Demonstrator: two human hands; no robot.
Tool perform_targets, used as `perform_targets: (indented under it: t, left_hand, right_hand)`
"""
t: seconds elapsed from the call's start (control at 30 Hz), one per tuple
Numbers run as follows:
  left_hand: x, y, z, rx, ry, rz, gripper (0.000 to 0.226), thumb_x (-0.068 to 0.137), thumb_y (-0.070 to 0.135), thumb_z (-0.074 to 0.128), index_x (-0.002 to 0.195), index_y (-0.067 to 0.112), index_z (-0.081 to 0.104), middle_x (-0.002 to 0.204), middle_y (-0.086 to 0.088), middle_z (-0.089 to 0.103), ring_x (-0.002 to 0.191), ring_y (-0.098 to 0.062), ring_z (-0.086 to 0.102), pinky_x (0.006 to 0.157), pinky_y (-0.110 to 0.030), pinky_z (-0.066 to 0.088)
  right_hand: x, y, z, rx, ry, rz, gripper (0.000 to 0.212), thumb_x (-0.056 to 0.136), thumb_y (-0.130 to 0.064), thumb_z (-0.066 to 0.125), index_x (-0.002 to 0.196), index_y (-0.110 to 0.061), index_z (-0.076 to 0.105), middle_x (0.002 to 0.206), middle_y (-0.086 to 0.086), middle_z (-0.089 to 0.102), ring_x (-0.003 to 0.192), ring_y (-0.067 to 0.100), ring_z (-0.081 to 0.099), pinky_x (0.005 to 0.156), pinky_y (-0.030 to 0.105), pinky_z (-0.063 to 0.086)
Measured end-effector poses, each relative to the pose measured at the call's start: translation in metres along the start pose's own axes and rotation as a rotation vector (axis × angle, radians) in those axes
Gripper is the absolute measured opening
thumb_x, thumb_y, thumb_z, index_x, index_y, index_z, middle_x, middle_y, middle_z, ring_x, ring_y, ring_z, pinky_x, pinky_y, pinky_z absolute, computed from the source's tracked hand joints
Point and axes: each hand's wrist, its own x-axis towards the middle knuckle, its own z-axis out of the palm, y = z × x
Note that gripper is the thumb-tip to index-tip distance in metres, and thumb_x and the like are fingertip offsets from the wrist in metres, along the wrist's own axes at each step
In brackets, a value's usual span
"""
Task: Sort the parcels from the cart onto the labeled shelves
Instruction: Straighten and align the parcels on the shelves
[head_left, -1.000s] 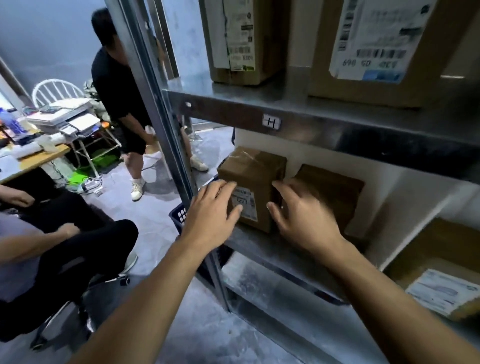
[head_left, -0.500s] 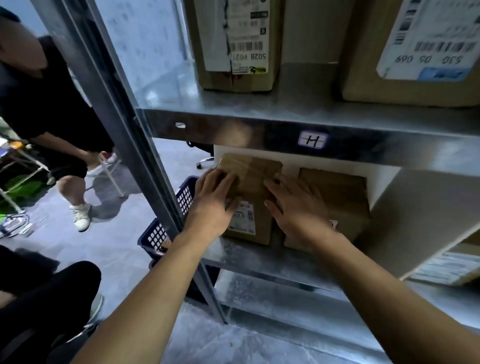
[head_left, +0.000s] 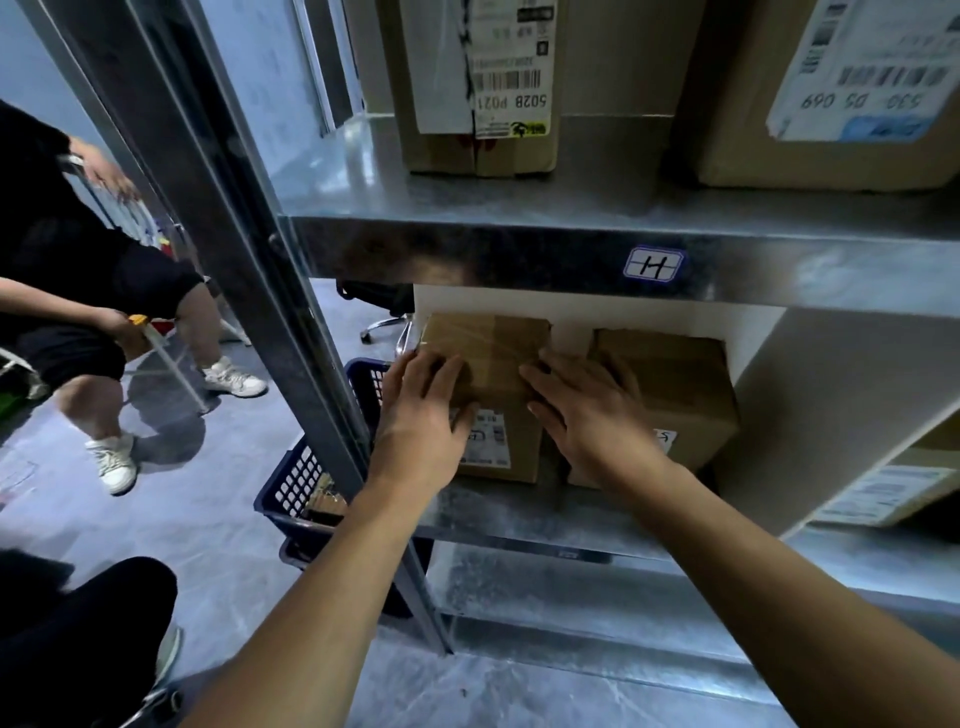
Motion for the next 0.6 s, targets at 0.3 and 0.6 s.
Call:
perform_targets:
  t: [0.3, 0.6]
  left_hand:
    - [-0.001, 0.013, -0.012, -0.041, 0.04, 0.035, 0.053, 0.08, 0.031, 0.073, 0.126, 0.009, 0.058, 0.132, -0.015, 0.054, 0.128, -0.038, 0.041, 0.108, -0.05, 0.037]
    - [0.0, 0.081, -0.01, -0.164, -0.054, 0.195, 0.048, 0.088, 0.034, 0.068, 0.131, 0.015, 0.059, 0.128, -0.006, 0.055, 0.122, -0.025, 0.041, 0.098, -0.038, 0.042]
  right_hand:
    - [-0.013, 0.008, -0.017, 0.0, 0.107, 0.008, 0.045, 0.095, -0.043, 0.044, 0.127, -0.02, 0.064, 0.132, 0.007, 0.061, 0.124, 0.033, 0.054, 0.103, 0.052, 0.042]
    - [-0.057, 0.052, -0.044, -0.039, 0.215, 0.181, 0.045, 0.094, -0.041, 0.049, 0.13, -0.017, 0.062, 0.131, 0.011, 0.059, 0.117, 0.039, 0.055, 0.092, 0.053, 0.051]
